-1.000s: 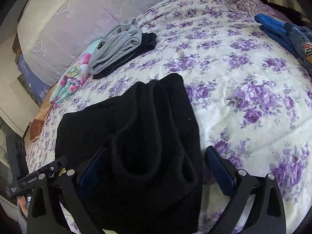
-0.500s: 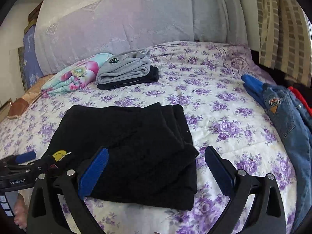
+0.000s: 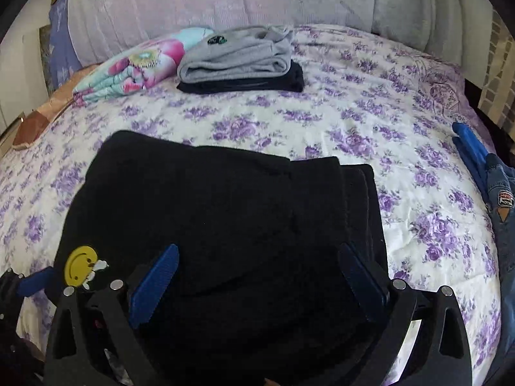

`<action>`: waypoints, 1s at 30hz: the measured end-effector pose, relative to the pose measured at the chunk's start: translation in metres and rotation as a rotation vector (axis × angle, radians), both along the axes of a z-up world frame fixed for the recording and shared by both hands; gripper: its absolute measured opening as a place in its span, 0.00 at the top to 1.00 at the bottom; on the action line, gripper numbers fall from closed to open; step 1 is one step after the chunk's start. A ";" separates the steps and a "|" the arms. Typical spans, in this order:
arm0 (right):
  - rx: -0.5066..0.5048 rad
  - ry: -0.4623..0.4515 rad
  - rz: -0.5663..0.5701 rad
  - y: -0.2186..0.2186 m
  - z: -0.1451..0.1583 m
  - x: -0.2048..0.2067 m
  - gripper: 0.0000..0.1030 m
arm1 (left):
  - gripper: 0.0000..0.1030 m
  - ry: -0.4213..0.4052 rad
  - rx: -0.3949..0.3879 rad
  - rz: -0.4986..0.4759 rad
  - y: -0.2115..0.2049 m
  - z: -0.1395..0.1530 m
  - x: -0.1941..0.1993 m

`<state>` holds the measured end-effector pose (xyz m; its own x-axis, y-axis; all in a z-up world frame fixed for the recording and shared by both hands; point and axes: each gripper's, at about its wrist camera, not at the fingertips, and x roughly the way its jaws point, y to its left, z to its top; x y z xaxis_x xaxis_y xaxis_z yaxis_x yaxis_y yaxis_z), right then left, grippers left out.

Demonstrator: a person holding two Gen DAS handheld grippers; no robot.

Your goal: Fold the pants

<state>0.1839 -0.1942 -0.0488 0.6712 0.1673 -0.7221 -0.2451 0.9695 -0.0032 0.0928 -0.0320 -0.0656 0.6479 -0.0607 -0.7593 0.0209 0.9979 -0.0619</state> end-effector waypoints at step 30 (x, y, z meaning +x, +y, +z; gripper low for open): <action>-0.114 0.055 0.201 0.052 0.053 0.074 0.04 | 0.04 -0.124 -0.030 -0.084 -0.015 0.018 -0.013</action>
